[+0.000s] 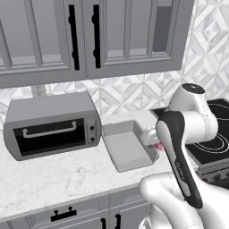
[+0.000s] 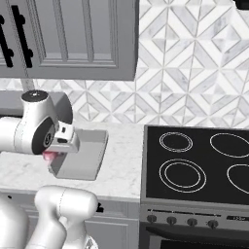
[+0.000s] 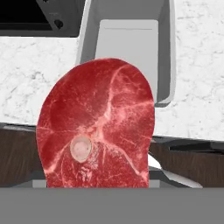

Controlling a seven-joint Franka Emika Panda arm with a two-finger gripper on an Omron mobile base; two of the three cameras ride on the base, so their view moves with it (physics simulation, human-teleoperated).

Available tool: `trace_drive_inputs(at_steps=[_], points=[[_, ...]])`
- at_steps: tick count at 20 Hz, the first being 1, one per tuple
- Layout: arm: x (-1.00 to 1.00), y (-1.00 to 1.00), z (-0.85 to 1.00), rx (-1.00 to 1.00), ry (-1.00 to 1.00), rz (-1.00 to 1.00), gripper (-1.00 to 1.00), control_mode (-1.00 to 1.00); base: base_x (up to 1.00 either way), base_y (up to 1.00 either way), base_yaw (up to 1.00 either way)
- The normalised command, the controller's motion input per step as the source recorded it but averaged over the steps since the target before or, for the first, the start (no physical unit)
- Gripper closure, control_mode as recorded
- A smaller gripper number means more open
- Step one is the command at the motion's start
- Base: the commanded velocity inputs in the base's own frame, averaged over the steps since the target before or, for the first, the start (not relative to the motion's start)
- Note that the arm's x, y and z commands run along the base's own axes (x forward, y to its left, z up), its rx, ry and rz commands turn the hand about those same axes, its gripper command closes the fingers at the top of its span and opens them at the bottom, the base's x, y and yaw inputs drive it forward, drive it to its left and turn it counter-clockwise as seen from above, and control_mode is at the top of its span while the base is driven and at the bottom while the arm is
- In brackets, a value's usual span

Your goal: Place one bell pepper and one steak in each tupperware on the nearby counter, to pack two identical lunches.

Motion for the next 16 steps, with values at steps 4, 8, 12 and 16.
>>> trace_drive_inputs(at_steps=[4,8,12,16], points=[[0.94,0.0,-0.01,0.0,0.02,0.0,1.0,-1.0,0.0,0.0,0.0],[1.0,0.0,-0.18,0.0,0.08,0.0,1.0,-1.0,0.0,0.0,0.0],[1.0,-0.01,-0.62,0.0,0.12,0.0,1.0,-1.0,0.0,0.0,0.0],[1.0,0.0,-0.76,-0.01,0.12,0.0,1.0,-1.0,0.0,0.0,0.0]])
